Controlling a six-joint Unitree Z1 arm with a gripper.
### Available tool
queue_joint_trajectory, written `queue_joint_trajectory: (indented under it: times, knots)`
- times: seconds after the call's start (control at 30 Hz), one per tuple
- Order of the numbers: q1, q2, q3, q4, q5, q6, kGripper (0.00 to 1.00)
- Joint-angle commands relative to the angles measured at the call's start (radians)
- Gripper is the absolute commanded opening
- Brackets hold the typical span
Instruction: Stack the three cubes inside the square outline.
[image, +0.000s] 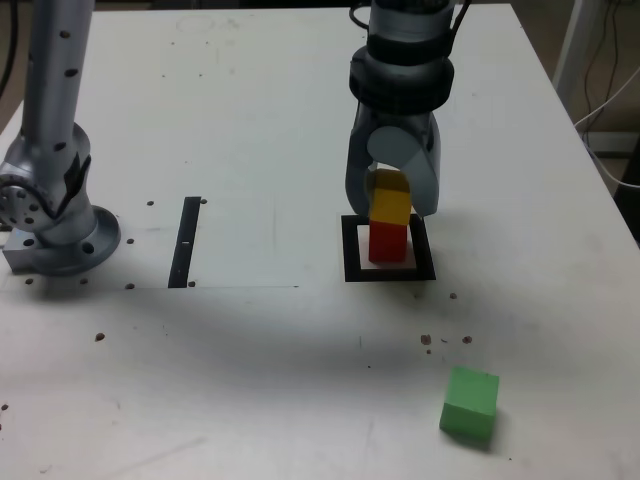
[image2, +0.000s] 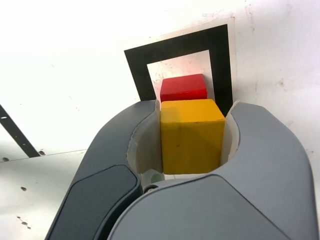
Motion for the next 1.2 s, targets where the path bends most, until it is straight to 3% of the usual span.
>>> queue_joint_trajectory:
  times: [0.0, 1.0, 1.07, 1.17]
  knots:
    - [0.004, -0.006, 0.006, -0.008, -0.004, -0.003, 0.38]
    - [0.013, 0.009, 0.039, -0.043, -0.018, 0.002, 0.39]
    - [0.013, 0.009, 0.039, -0.046, -0.02, 0.005, 0.46]
    - [0.013, 0.011, 0.04, -0.05, -0.023, 0.014, 0.7]
